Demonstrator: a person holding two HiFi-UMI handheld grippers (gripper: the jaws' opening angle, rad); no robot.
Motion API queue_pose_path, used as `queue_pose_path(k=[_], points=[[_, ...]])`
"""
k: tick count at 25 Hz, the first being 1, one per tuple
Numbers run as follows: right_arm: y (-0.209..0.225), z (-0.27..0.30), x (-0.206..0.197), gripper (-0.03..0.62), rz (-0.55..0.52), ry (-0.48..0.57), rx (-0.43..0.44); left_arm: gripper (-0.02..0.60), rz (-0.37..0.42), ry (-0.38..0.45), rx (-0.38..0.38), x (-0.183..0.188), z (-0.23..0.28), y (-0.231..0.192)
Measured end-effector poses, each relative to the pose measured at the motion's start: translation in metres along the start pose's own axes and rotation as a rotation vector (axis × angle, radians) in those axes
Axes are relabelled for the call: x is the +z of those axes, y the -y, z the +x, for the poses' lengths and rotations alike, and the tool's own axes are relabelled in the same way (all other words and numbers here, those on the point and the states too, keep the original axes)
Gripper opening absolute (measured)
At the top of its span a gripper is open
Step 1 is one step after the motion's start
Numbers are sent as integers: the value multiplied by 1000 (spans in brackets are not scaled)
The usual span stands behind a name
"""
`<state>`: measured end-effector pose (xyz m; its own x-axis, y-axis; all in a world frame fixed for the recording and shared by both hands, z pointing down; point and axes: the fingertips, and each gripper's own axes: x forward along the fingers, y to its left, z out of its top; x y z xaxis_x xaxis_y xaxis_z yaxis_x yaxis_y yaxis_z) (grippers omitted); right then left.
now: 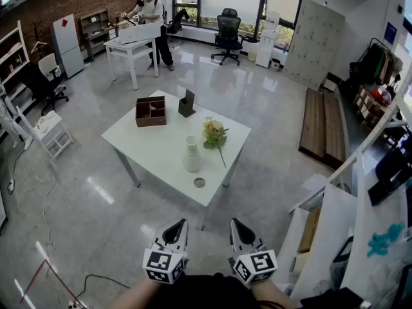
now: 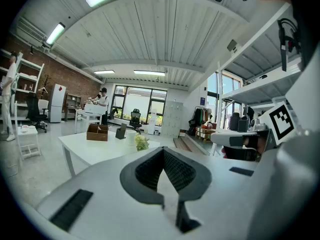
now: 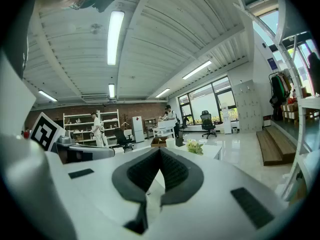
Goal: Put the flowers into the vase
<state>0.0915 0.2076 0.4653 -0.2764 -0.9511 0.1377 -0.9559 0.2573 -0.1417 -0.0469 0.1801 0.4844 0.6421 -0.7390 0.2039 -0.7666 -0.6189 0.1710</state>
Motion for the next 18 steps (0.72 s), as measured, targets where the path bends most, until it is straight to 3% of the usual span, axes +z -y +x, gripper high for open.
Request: queue_pose_path(k=[8, 13, 18], points=[[-6, 0, -5, 3, -5, -12, -8, 3, -12, 1, -1, -1, -3, -6], [-9, 5, -2, 3, 70, 21, 27, 3, -25, 7, 5, -1, -3, -14], [-11, 14, -8, 3, 76, -8, 8, 3, -38, 3, 2, -1, -4, -27]])
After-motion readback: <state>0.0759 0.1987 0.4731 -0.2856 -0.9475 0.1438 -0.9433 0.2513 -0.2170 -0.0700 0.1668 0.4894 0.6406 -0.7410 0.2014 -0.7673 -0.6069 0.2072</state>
